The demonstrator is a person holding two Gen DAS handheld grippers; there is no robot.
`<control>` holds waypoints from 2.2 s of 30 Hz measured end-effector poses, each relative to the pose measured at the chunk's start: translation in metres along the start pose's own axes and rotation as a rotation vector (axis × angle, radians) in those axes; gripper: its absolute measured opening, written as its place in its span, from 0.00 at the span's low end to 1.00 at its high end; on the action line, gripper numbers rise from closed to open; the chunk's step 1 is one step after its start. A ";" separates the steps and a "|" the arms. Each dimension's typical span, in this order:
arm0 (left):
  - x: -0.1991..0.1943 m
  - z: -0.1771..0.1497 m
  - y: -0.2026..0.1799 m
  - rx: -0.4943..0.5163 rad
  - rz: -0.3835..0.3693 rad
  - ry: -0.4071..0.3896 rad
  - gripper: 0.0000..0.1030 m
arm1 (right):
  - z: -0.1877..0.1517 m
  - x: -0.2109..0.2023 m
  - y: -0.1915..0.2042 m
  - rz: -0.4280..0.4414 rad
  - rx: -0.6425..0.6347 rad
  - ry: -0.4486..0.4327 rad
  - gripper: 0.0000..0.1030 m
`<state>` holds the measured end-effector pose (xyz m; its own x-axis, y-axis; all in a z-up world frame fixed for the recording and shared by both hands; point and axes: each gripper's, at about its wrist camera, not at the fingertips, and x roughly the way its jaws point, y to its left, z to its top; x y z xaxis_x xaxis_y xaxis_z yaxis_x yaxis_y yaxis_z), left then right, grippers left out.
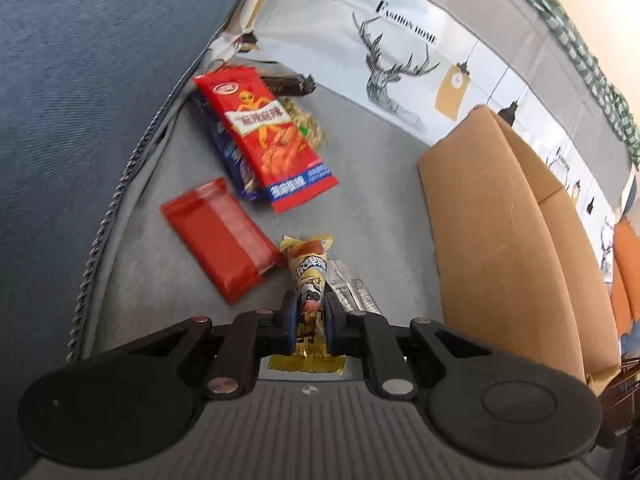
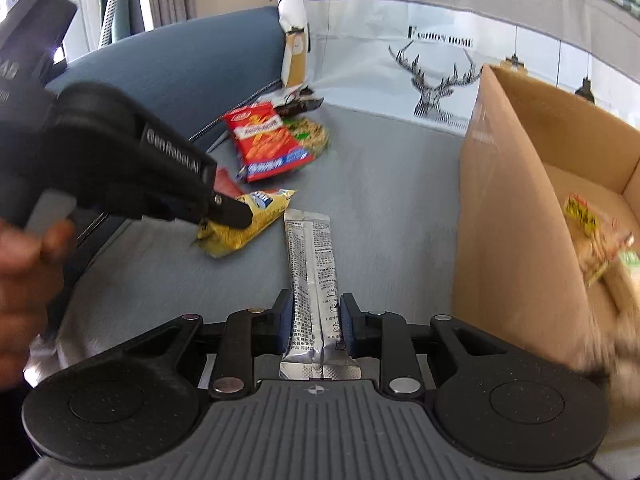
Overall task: Organize snacks
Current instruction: 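Grasp the silver foil stick with the right tool while the left tool grasps the yellow cone snack, then lift the silver foil stick with the right tool while the left tool lifts the yellow cone snack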
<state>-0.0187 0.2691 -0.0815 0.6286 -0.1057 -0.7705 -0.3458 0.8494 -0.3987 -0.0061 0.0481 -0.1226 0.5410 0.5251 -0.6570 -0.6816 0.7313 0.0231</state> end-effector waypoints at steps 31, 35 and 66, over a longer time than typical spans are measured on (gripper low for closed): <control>0.037 0.004 -0.027 0.158 0.211 0.165 0.51 | 0.014 0.042 -0.003 0.067 0.011 0.061 0.33; 0.036 0.006 -0.026 0.193 0.244 0.148 0.17 | 0.017 0.040 -0.004 0.049 0.009 0.033 0.27; 0.032 0.015 -0.009 0.118 0.219 0.141 0.31 | 0.020 0.048 -0.007 0.000 0.029 0.048 0.32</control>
<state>0.0152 0.2660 -0.0950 0.4422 0.0230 -0.8966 -0.3742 0.9132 -0.1612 0.0339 0.0770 -0.1392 0.5162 0.5044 -0.6922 -0.6669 0.7438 0.0447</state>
